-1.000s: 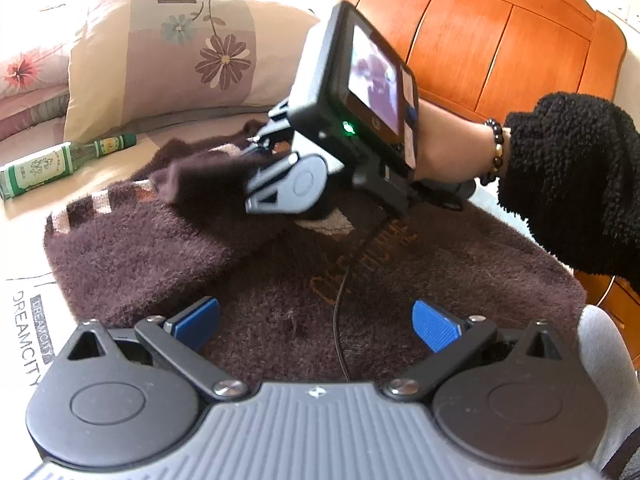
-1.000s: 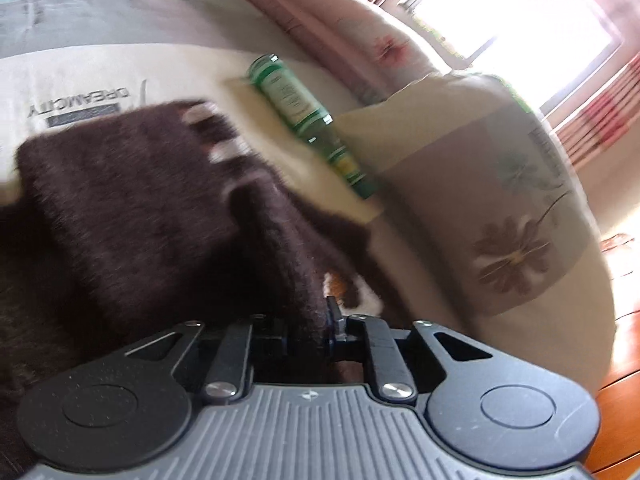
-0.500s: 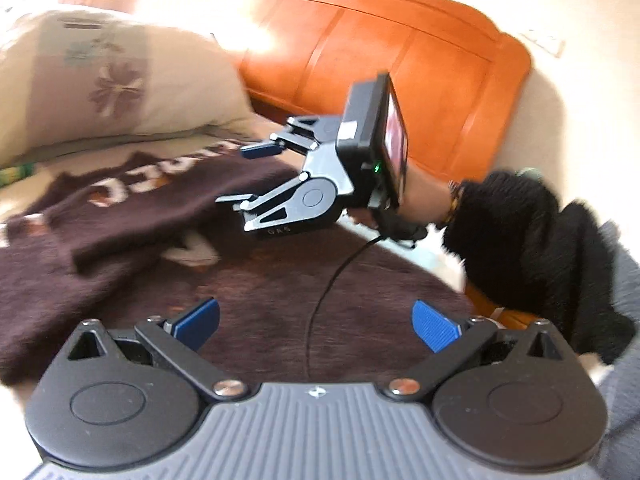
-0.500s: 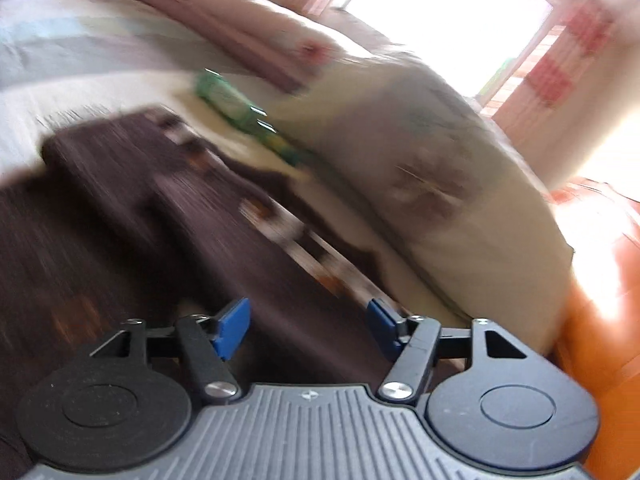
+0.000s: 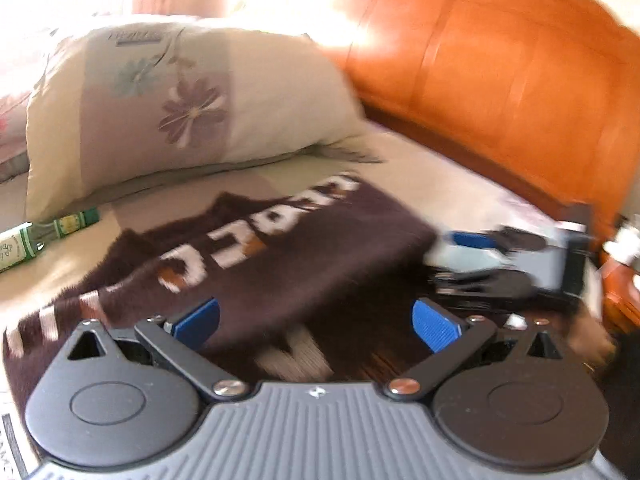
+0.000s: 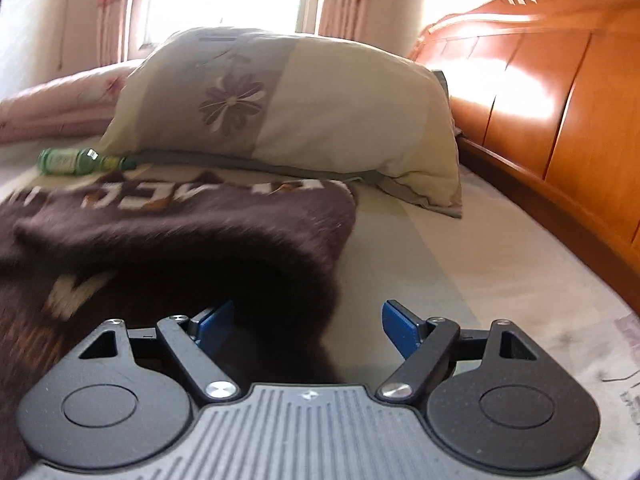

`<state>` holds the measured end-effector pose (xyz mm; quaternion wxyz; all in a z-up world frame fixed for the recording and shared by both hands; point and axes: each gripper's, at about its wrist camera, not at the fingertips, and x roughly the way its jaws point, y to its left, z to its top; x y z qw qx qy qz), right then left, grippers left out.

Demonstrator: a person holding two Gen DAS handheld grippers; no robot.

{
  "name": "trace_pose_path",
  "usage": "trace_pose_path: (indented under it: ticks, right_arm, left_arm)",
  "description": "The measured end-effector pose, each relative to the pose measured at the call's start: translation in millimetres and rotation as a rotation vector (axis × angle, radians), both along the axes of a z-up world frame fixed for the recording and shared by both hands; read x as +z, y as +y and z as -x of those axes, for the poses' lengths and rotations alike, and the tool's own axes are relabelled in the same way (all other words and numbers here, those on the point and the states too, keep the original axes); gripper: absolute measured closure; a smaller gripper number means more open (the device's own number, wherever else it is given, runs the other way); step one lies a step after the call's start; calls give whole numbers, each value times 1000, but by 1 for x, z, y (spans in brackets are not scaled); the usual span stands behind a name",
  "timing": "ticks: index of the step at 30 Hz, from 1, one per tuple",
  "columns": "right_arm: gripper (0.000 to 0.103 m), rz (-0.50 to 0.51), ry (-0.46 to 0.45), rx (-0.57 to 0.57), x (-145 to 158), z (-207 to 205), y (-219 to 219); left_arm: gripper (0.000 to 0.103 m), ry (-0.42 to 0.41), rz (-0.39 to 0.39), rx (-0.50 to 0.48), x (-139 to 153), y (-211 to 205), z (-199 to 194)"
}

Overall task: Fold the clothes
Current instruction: 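Move the left tool over the folded sleeves' patterned cuffs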

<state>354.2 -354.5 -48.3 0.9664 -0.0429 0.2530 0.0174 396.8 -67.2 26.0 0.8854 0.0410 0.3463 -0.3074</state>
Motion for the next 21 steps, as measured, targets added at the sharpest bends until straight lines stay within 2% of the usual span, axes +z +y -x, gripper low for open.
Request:
trace_pose_path:
  ticks: [1,4,6,9,10,12,15,17,18,21]
  right_arm:
    - [19,-12,-6,-10,0,-6,-5]
    - [18,77,18,-82,-7,-16,-20]
    - [18,100,63,-154,-17,-21,-39]
    - [18,-69,108,-166,-25,-19,-79]
    - [18,-108,109,-153,-23,-16,-86]
    - [18,-136,119,-128,-16,-9,-91]
    - [18,-114,117,-98,-7,1,-92]
    - [17,-102,100,-105,-4,5,-91]
    - [17,-122,99,-106,-4,3,-93]
    - [17,-187,100,-106,-4,-3,-98]
  left_arm:
    - [1,7,7,26,-5,-8,-13]
    - [1,35,51,69,-24,-24,-39]
    - [1,67,22,86,-41,-36,-50]
    - [1,135,-40,99,-69,-52,-65]
    - [1,119,-60,100,-73,-54,-64]
    - [1,78,-86,88,-75,-55,-56]
    - [1,100,-88,102,-64,-44,-51]
    - [1,116,-64,134,-52,-28,-46]
    - [1,133,-25,152,-47,-17,-40]
    - [1,268,129,189,-48,7,-33]
